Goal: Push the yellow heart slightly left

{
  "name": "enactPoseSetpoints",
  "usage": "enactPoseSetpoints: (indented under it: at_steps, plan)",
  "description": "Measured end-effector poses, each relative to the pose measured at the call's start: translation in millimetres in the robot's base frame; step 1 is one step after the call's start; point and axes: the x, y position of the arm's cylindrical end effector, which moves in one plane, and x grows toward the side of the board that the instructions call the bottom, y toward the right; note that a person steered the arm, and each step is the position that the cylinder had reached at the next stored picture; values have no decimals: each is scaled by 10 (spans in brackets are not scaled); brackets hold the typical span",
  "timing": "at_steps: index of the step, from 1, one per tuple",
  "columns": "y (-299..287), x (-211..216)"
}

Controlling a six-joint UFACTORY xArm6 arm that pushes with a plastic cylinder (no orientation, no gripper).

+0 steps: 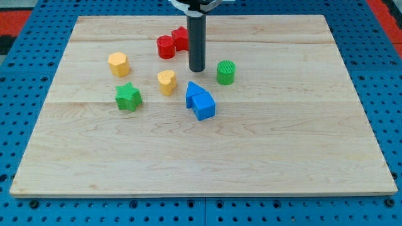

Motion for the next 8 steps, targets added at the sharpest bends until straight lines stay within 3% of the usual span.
enactPoseSetpoints:
  at_steps: [1,3,5,8]
  plan:
    - [-412,97]
    - [-196,136]
    - [-223,539]
    - [-762,576]
